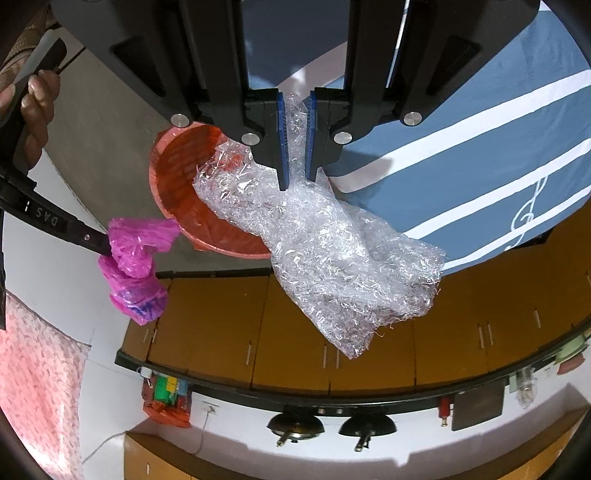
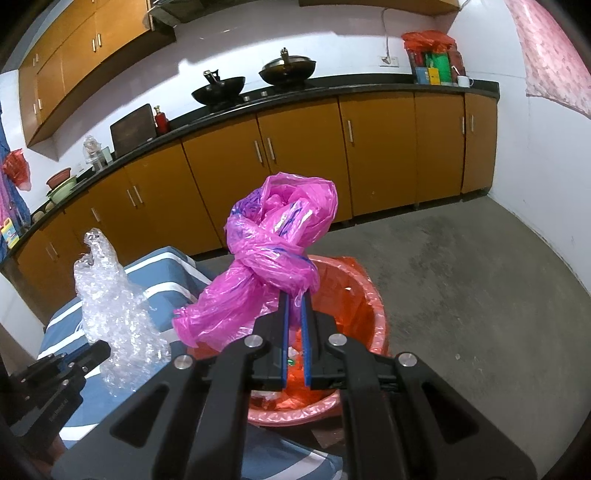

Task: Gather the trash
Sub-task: 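Carry the bubble wrap in the left tool and pink bag in the right tool over the red bin, then open both tools to drop the bubble wrap and pink bag into the bin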

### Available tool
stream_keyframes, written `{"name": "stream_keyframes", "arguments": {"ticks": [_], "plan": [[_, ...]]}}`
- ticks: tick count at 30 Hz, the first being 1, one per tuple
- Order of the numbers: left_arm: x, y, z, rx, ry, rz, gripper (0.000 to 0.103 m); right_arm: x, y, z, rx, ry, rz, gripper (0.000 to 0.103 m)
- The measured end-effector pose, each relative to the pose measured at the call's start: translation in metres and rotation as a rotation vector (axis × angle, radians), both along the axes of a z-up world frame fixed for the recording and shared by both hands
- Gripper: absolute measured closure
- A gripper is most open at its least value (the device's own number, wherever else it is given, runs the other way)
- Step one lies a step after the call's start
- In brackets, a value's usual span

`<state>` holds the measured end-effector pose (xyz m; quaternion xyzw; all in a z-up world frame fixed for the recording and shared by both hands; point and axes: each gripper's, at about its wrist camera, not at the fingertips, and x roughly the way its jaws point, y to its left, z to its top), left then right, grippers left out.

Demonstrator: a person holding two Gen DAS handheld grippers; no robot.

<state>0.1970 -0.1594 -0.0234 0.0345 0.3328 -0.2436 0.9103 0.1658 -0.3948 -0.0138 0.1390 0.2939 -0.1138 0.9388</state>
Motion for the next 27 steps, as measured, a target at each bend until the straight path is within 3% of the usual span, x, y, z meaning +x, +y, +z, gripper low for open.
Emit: {"name": "stream_keyframes", "arguments": {"ticks": [27], "plan": [[0.030,-0.064,-0.042,0.041,0.080,-0.105,0.094,0.046,-0.031,-0.035,0.065,0.046,-0.036,0.094]]}}
